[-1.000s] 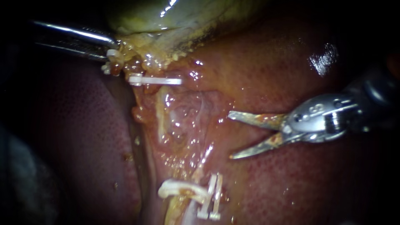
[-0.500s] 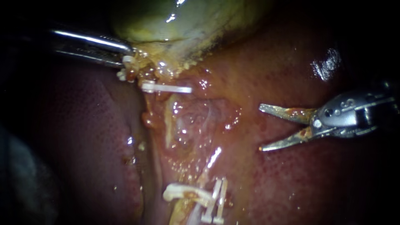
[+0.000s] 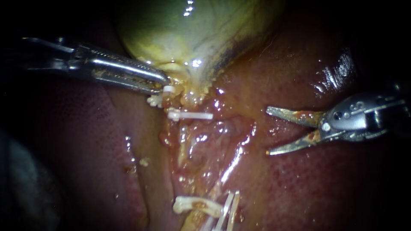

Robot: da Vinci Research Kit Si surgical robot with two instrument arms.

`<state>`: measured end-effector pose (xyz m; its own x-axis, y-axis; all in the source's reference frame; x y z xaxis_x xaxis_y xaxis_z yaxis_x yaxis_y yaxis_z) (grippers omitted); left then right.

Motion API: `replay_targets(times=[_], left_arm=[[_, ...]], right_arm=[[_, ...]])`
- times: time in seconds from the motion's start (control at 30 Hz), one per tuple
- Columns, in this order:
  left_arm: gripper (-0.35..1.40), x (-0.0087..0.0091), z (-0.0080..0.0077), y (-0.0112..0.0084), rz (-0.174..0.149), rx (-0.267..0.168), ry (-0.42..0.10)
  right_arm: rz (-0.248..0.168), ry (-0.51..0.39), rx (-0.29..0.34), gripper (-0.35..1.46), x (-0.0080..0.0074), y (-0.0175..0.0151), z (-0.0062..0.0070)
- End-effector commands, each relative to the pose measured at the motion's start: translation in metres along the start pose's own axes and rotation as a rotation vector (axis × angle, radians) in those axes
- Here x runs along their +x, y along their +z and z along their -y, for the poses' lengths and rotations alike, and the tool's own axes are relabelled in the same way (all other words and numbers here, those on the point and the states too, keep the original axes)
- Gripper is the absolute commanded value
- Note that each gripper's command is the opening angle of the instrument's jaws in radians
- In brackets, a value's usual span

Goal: Go back from the cut right tube

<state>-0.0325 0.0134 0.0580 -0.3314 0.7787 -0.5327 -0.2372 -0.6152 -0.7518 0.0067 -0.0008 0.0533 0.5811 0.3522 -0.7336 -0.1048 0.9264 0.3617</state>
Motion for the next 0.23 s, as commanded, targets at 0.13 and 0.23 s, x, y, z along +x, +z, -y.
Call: replay_targets(times=[0.13,0.23], left_arm=[[-0.35,0.0,0.0001,-0.0002,0.001,-0.002,0.0],[-0.35,0.0,0.0001,-0.0004,0.001,-0.004,0.0]], right_arm=[[0.0,0.0,0.0,1.45,-0.0001,0.0,0.0],[-0.001,0.0,0.003,1.45,-0.0001,0.0,0.0]])
